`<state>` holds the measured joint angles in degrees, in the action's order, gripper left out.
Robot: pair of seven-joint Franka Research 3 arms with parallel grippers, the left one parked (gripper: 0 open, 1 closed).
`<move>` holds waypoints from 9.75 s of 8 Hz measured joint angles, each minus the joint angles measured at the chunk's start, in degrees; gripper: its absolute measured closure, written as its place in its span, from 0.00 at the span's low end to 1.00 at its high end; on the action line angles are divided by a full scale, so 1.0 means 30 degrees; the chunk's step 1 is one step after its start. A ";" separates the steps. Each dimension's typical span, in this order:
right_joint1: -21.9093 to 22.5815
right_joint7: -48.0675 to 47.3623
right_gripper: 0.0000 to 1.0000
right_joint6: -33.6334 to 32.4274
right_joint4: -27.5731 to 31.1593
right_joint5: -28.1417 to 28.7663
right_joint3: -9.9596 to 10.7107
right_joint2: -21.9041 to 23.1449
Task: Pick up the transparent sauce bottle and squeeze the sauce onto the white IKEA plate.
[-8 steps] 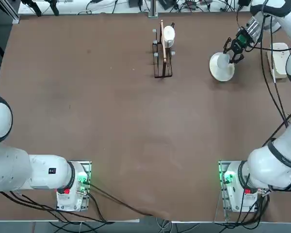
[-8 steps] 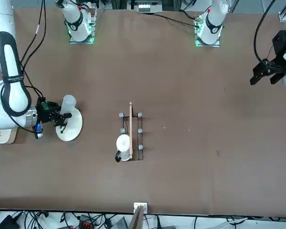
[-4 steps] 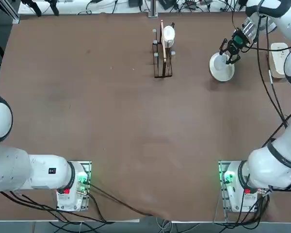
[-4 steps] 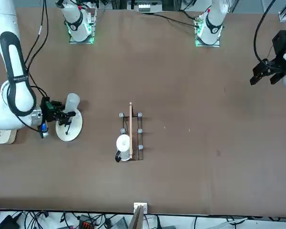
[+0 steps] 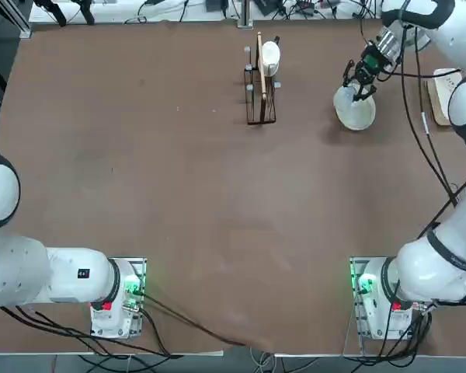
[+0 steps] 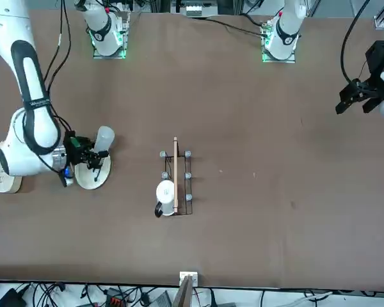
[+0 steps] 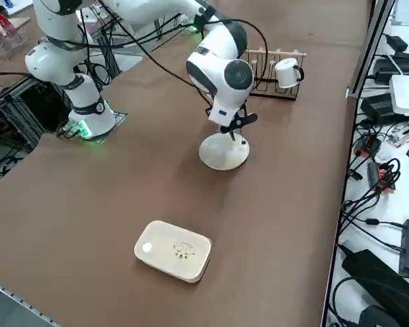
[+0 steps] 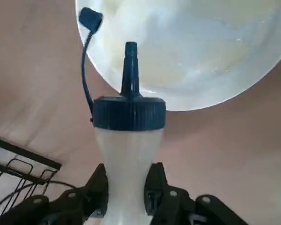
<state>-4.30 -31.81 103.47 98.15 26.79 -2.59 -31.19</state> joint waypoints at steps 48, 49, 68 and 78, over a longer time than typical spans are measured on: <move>0.6283 -4.1143 0.00 0.0138 1.0177 -2.9343 0.9279 -0.2795; 0.6412 -4.1143 0.00 0.0106 1.0073 -2.9342 0.9271 -0.2788; 0.8318 -4.1172 0.00 -0.0881 0.9329 -2.7325 0.8847 -0.1884; 1.0261 -2.5595 0.00 -0.2721 -0.0424 -1.5623 0.8870 -0.0500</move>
<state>26.48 -108.59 95.30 96.88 -20.08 24.02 -32.69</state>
